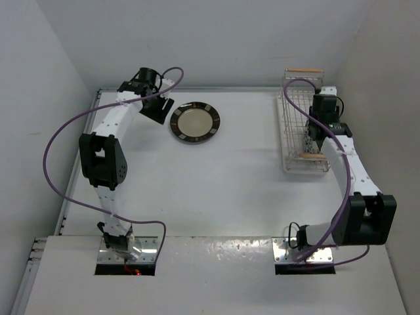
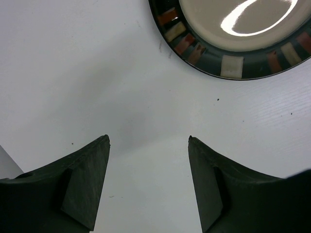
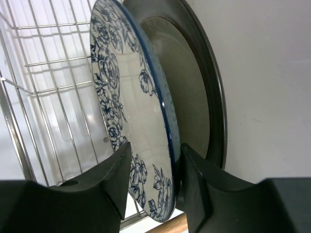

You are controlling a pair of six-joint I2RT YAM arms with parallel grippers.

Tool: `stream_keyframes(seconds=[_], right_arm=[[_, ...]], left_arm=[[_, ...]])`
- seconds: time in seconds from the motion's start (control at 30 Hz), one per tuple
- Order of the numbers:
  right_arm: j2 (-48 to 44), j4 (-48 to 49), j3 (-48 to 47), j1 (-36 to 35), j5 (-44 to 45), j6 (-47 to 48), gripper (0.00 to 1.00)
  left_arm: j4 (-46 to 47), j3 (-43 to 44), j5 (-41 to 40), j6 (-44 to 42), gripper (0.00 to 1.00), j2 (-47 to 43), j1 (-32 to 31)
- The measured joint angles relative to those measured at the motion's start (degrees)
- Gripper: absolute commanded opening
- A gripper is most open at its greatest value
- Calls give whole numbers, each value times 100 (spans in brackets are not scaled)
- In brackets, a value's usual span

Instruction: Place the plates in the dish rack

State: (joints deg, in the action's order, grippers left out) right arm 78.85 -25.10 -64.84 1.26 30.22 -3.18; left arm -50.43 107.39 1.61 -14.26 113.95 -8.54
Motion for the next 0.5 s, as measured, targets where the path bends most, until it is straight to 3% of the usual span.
stream_keyframes(seconds=[0.27,0.5], right_arm=[[2,-111,-533,-2,-181,92,74],[-2,-120,-1209,-57,-190,293,78]], left_arm=[[2,0,120,-4,70,33,0],[50,173,791,101,71,728,0]])
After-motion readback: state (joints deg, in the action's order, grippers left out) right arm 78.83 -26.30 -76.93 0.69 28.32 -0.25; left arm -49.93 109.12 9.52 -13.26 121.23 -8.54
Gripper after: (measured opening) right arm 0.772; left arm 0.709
